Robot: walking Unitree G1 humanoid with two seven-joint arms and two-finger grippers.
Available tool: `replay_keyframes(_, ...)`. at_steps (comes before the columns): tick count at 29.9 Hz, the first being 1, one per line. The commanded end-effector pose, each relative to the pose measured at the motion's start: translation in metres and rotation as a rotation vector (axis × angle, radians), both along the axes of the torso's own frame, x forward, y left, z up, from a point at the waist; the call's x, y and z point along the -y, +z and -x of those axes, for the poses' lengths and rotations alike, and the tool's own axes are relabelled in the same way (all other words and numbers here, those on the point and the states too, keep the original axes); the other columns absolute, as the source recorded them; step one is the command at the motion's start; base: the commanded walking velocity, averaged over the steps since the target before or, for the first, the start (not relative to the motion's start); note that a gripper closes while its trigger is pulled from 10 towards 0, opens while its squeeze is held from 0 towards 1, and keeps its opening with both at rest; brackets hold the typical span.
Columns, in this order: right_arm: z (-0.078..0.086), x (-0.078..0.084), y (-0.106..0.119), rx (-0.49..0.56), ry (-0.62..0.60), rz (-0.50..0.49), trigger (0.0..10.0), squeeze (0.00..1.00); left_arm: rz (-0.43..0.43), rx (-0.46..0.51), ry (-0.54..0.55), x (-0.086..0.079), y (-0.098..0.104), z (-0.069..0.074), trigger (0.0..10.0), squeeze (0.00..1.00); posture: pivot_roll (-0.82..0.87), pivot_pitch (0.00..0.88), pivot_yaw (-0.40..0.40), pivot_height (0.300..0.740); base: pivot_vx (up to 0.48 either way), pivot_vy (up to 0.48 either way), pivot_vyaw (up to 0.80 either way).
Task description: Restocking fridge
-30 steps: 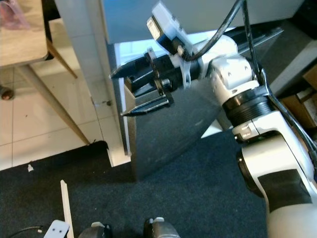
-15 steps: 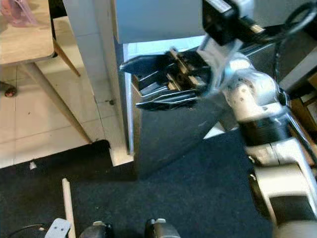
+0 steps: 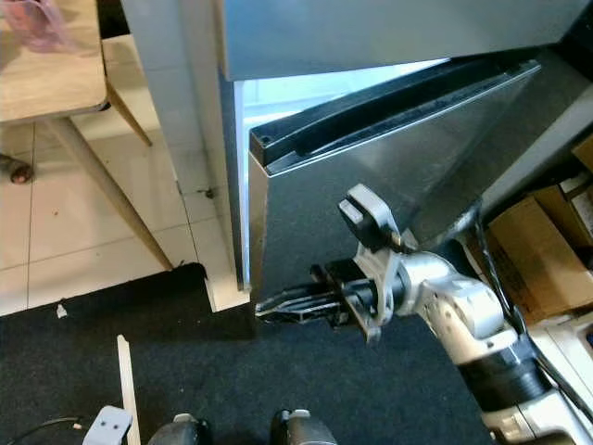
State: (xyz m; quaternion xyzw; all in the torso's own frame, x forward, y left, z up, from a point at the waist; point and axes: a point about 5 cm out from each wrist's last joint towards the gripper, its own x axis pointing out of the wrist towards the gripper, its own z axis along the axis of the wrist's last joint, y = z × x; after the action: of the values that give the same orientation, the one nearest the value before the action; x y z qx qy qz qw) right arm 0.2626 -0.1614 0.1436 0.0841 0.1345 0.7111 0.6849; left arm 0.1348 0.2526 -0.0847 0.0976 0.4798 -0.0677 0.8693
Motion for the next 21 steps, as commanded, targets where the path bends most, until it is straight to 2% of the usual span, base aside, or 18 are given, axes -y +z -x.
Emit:
replay_keyframes(1, 0.004, 0.011, -0.025, -0.058, -0.080, 0.074, 0.0, 0.00, -0.054, -0.070, -0.004, -0.015, -0.002, 0.018, 10.0, 0.00, -0.02, 0.206, -0.049, 0.740, 0.000, 0.000, 0.00)
replay_keyframes(2, 0.008, 0.019, -0.042, -0.109, -0.140, 0.105, 0.0, 0.00, -0.079, -0.076, -0.007, -0.021, 0.000, 0.019, 10.0, 0.00, -0.02, 0.205, -0.046, 0.740, 0.000, 0.000, 0.00)
replay_keyframes(5, 0.013, 0.024, -0.054, -0.146, -0.180, 0.129, 0.0, 0.00, -0.097, -0.081, -0.009, -0.026, 0.001, 0.019, 10.0, 0.00, -0.02, 0.204, -0.045, 0.740, 0.000, 0.000, 0.00)
replay_keyframes(6, 0.021, 0.036, -0.083, -0.229, -0.304, 0.180, 0.0, 0.00, -0.152, -0.093, -0.025, -0.036, 0.004, 0.020, 10.0, 0.00, -0.02, 0.198, -0.041, 0.740, 0.000, 0.000, 0.00)
replay_keyframes(7, 0.021, 0.036, -0.083, -0.229, -0.304, 0.180, 0.0, 0.00, -0.152, -0.093, -0.025, -0.036, 0.004, 0.020, 10.0, 0.00, -0.02, 0.198, -0.041, 0.740, 0.000, 0.000, 0.00)
replay_keyframes(8, 0.024, 0.040, -0.095, -0.250, -0.361, 0.211, 0.0, 0.00, -0.178, -0.096, -0.034, -0.040, 0.006, 0.019, 10.0, 0.00, -0.02, 0.197, -0.040, 0.740, 0.000, 0.000, 0.00)
replay_keyframes(9, 0.026, 0.046, -0.110, -0.282, -0.450, 0.264, 2.2, 0.00, -0.219, -0.094, -0.044, -0.045, 0.008, 0.017, 10.0, 0.00, -0.02, 0.194, -0.038, 0.740, 0.000, 0.000, 0.00)
replay_keyframes(10, 0.029, 0.051, -0.123, -0.315, -0.527, 0.310, 10.0, 0.00, -0.264, -0.089, -0.052, -0.050, 0.011, 0.014, 10.0, 0.00, -0.02, 0.193, -0.037, 0.740, 0.000, 0.000, 0.00)
replay_keyframes(12, 0.034, 0.058, -0.140, -0.359, -0.637, 0.374, 10.0, 0.00, -0.328, -0.071, -0.057, -0.058, 0.016, 0.008, 10.0, 0.00, -0.02, 0.192, -0.036, 0.740, 0.000, 0.000, 0.00)
replay_keyframes(13, 0.034, 0.058, -0.140, -0.359, -0.637, 0.374, 10.0, 0.00, -0.328, -0.071, -0.057, -0.058, 0.016, 0.008, 10.0, 0.00, -0.02, 0.192, -0.036, 0.740, 0.000, 0.000, 0.00)
replay_keyframes(15, 0.038, 0.067, -0.159, -0.341, -0.792, 0.506, 10.0, 0.00, -0.410, -0.024, -0.037, -0.068, 0.025, -0.003, 10.0, 0.00, -0.02, 0.188, -0.033, 0.740, 0.000, 0.000, 0.00)
replay_keyframes(16, 0.038, 0.067, -0.159, -0.341, -0.792, 0.506, 10.0, 0.00, -0.410, -0.024, -0.037, -0.068, 0.025, -0.003, 10.0, 0.00, -0.02, 0.188, -0.033, 0.740, 0.000, 0.000, 0.00)
replay_keyframes(17, 0.043, 0.072, -0.170, -0.361, -0.883, 0.592, 10.0, 0.00, -0.445, 0.017, -0.010, -0.073, 0.031, -0.011, 10.0, 0.00, -0.02, 0.180, -0.032, 0.740, 0.000, 0.000, 0.00)
replay_keyframes(18, 0.053, 0.080, -0.184, -0.372, -0.994, 0.733, 10.0, 0.00, -0.462, 0.089, 0.055, -0.078, 0.039, -0.023, 10.0, 0.00, -0.02, 0.170, -0.034, 0.740, 0.000, 0.000, 0.00)
replay_keyframes(19, 0.064, 0.085, -0.195, -0.395, -1.061, 0.822, 10.0, 0.00, -0.457, 0.152, 0.117, -0.080, 0.046, -0.033, 10.0, 0.00, -0.02, 0.166, -0.036, 0.740, 0.000, 0.000, 0.00)
replay_keyframes(20, 0.064, 0.085, -0.195, -0.395, -1.061, 0.822, 10.0, 0.00, -0.457, 0.152, 0.117, -0.080, 0.046, -0.033, 10.0, 0.00, -0.02, 0.166, -0.036, 0.740, 0.000, 0.000, 0.00)
replay_keyframes(21, 0.075, 0.086, -0.203, -0.423, -1.097, 0.866, 10.0, 0.00, -0.435, 0.212, 0.177, -0.081, 0.052, -0.043, 10.0, 0.00, -0.02, 0.166, -0.036, 0.740, 0.000, 0.000, 0.00)
